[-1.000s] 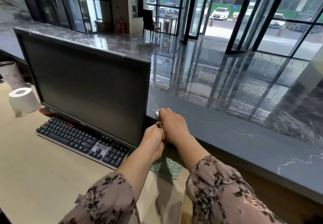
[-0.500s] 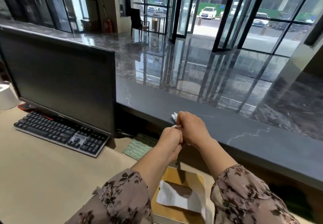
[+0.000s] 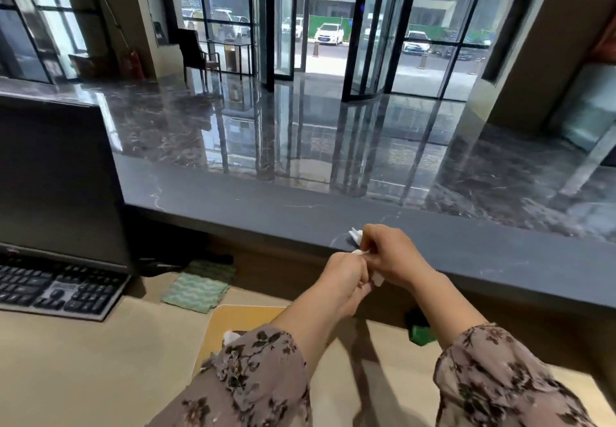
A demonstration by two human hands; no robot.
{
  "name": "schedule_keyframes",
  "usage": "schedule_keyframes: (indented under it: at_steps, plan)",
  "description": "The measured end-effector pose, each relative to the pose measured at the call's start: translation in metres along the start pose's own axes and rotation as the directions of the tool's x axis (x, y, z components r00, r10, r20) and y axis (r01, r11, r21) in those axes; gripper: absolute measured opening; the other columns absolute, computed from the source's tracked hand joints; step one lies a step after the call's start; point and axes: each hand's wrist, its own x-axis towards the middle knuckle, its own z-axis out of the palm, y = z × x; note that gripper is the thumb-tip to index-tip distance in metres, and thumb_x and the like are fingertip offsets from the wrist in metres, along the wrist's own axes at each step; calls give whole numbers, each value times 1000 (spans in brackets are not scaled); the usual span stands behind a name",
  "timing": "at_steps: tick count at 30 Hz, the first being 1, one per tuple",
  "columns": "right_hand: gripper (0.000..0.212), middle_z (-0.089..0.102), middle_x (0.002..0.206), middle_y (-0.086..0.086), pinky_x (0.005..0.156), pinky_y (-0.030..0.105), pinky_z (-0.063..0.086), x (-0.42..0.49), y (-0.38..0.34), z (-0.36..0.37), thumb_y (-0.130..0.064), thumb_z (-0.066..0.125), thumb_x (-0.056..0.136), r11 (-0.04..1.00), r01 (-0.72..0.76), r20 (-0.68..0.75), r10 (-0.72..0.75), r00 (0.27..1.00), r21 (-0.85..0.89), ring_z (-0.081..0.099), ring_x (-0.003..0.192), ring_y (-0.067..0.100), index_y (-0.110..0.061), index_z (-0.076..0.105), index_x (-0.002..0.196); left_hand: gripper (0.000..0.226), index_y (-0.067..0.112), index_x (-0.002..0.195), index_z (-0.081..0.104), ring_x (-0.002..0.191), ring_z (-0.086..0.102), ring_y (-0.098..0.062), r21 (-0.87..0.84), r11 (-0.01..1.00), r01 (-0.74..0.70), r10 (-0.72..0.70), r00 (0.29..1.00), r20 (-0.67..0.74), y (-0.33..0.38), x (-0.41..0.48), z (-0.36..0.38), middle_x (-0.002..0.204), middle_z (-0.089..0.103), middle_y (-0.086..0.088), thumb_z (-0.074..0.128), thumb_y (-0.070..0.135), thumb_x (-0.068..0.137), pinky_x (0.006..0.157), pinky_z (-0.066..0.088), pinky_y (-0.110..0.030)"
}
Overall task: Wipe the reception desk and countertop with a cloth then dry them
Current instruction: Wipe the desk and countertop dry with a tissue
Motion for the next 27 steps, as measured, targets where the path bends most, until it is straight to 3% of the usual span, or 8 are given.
schedule_keyframes:
  at_steps: [3,6,9,12,16,20,24,27]
  plan:
    - [28,55,73,-8,63,29,43,-7,15,-12,-19,71,77,994,-80,11,79,997,70,54,73,17,-29,47,67,65,-8,132,48,123,52,-40,26,999,41,-43,996,75,-2,-5,7,131,52,-31,21,-23,74,105,43,-35]
    - [19,59,74,-3,58,25,42,-6,20,-22,-17,73,78,969,-177,-45,187,981,172,54,71,15,-20,56,69,63,1,135,47,85,68,-21,77,997,18,-27,993,115,4,-11,3,101,64,-19,28,-20,79,94,46,-30]
    - [13,63,79,1,66,34,50,5,19,-31,-21,72,79,923,-282,-160,330,930,263,58,76,17,-14,61,76,58,9,138,45,97,60,-13,109,994,-28,23,999,47,15,-6,-5,111,59,-9,35,-15,86,83,48,-28]
    - [12,65,85,4,72,38,53,17,18,-27,-20,70,82,893,-375,-204,426,881,248,62,83,22,-11,62,84,47,20,98,60,75,50,-6,145,987,-62,62,998,8,26,-7,-15,86,54,0,30,-15,89,70,40,-24]
    - [24,61,103,7,71,35,44,21,11,-11,-21,66,86,869,-448,-249,491,835,212,59,94,28,-12,51,103,61,6,139,45,126,51,-20,263,954,-141,139,990,25,35,-10,-34,139,51,-11,28,-20,87,100,45,-32]
    - [19,55,113,7,79,36,41,7,8,10,-27,50,95,921,-355,-379,275,884,-160,53,102,28,-17,53,110,63,9,146,37,131,48,-18,358,912,-200,186,980,74,39,-7,-42,144,48,-7,29,-16,88,107,42,-33]
    - [42,30,148,15,110,40,26,-8,14,19,-43,29,101,952,-257,-97,243,965,-166,27,138,32,-33,41,140,58,8,142,41,109,58,-9,365,905,-218,193,976,104,38,-4,-40,131,57,-2,33,-14,90,87,49,-23]
    - [53,-1,161,13,119,42,6,-11,11,15,-52,16,101,934,-249,68,274,959,-256,-2,148,28,-38,11,152,56,7,142,42,123,54,-15,350,906,-238,207,970,123,35,0,-36,137,55,-6,33,-14,91,103,45,-31]
